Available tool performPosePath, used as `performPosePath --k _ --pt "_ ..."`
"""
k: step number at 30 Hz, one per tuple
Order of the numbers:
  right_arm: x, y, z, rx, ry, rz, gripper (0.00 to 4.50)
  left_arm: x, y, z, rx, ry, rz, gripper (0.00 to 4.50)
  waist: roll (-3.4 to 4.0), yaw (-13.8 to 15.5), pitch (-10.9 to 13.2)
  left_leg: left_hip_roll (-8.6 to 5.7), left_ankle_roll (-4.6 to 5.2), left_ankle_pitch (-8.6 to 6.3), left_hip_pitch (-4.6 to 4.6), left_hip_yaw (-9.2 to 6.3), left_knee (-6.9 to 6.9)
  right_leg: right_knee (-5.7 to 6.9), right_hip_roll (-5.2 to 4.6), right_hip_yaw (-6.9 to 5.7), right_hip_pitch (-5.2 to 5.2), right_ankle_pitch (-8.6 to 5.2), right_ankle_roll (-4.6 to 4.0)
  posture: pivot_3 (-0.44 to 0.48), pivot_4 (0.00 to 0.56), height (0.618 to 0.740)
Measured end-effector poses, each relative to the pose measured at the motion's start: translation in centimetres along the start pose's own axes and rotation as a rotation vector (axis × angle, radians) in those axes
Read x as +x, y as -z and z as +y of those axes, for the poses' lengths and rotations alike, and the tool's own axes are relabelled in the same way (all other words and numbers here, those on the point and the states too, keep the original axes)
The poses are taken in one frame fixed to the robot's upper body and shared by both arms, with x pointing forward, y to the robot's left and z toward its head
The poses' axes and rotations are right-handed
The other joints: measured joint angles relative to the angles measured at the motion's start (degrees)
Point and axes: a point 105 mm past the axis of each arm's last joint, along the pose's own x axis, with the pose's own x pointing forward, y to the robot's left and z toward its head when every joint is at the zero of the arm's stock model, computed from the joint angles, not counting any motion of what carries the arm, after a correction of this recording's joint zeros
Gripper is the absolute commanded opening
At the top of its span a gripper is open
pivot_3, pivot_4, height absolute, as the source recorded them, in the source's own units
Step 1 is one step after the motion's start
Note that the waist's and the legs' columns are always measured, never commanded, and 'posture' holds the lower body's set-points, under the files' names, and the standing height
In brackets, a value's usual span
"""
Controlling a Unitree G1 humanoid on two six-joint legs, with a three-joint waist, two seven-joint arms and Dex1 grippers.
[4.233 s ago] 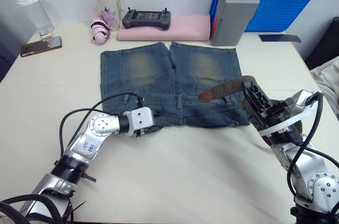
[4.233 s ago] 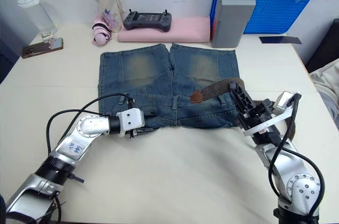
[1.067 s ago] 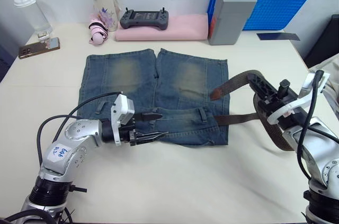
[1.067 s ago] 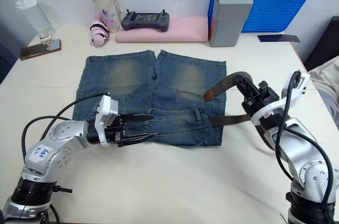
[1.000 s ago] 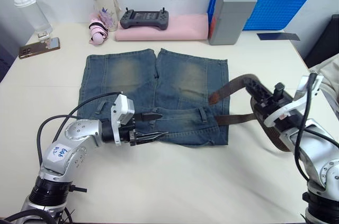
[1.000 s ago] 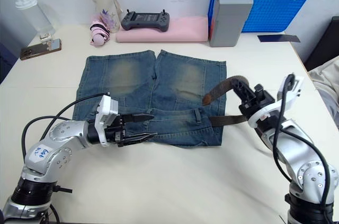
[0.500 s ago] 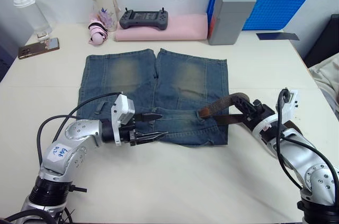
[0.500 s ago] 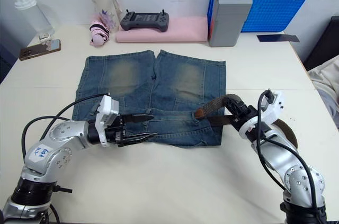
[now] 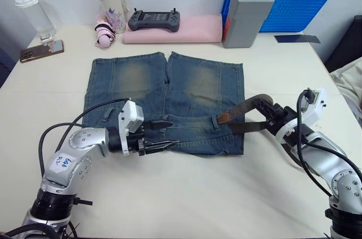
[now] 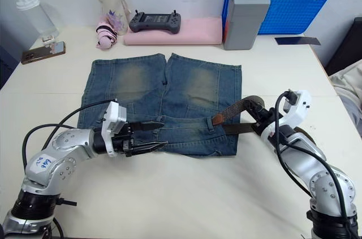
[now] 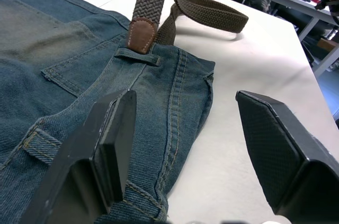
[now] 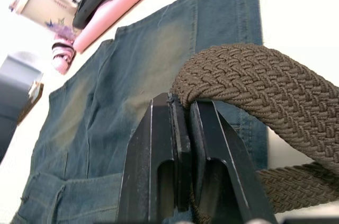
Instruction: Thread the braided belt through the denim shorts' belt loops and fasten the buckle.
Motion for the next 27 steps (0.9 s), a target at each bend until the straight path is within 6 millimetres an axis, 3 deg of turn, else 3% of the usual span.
performPosePath --k 11,27 --pt "-0.2 -0.6 1.3 -0.200 0.022 -0.012 0.00 0.0 0.1 0.0 -0.004 -0.002 0.001 3.29 0.00 -0.02 0.00 0.00 0.00 0.00 0.00 0.01 0.00 0.00 0.00 0.00 -0.01 0.00 0.00 0.000 0.150 0.712" --pt "0.3 1.3 2.3 -0.323 0.055 0.006 0.00 -0.1 -0.2 -0.2 0.002 -0.007 0.001 3.29 0.00 -0.03 0.00 0.00 -0.01 0.01 0.00 0.00 0.00 -0.01 0.01 0.00 -0.01 0.00 0.00 0.000 0.150 0.712"
